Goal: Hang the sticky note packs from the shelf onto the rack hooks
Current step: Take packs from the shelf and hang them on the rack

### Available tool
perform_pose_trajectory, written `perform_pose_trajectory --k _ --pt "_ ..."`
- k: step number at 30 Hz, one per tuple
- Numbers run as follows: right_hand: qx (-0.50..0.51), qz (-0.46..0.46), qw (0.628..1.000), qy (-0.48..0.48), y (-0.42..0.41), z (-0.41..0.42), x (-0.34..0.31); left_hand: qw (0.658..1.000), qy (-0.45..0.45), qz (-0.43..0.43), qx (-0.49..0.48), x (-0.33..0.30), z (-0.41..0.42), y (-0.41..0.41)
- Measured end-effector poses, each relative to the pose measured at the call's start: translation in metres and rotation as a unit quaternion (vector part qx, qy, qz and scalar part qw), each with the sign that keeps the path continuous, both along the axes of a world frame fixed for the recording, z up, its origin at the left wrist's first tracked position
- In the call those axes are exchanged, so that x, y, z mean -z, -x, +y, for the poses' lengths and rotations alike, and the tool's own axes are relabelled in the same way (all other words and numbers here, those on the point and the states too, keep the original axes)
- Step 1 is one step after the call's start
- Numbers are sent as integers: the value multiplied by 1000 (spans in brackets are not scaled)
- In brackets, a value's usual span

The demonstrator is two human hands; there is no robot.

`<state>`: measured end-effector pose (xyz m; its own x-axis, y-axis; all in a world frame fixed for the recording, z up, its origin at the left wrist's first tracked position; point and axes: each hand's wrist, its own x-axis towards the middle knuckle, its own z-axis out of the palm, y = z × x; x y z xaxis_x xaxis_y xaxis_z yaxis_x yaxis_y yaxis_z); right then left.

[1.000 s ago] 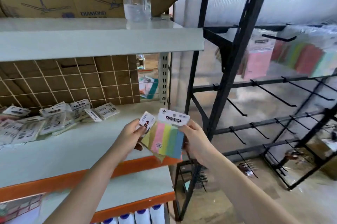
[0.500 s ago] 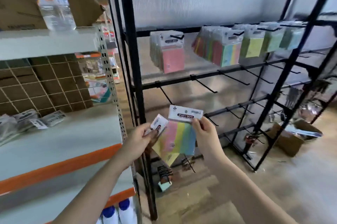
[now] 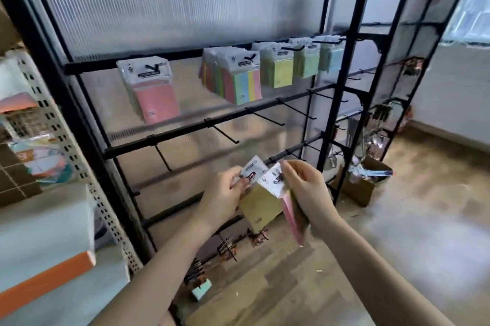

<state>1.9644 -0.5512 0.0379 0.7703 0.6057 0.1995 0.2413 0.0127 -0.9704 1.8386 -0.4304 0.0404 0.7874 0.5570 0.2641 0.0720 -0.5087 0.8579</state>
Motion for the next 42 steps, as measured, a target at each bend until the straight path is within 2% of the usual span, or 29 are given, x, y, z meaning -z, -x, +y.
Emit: perform_pose_trajectory --k 6,11,16,20,22,25,27,31,34,42 --pt "-23 -65 997 37 -64 7 -16 999 16 -9 36 -27 15 -82" --pt "-34 -70 997 2 -131 34 -47 998 10 -45 47 -53 45 -156" --pt "31 -112 993 -11 -194 76 -81 993 15 -100 58 -81 76 -220" --pt "58 -104 992 -44 -235 103 -97 989 8 -145 39 -96 98 -263" --pt "34 -77 993 -76 -250 112 -102 985 35 -169 17 -101 106 -280" --pt "8 -54 992 -116 -268 124 -108 968 129 -216 -3 -107 113 -301" --pt "6 -49 990 -131 -278 132 -110 958 151 -242 -31 -112 116 -312" --pt "19 -46 986 -157 -300 148 -110 949 97 -294 -65 -121 119 -331" --pt "15 -66 985 -160 -317 154 -108 955 54 -281 -78 -121 120 -341" --pt "-90 -71 975 -189 -346 164 -105 943 -24 -316 -100 -113 115 -349"
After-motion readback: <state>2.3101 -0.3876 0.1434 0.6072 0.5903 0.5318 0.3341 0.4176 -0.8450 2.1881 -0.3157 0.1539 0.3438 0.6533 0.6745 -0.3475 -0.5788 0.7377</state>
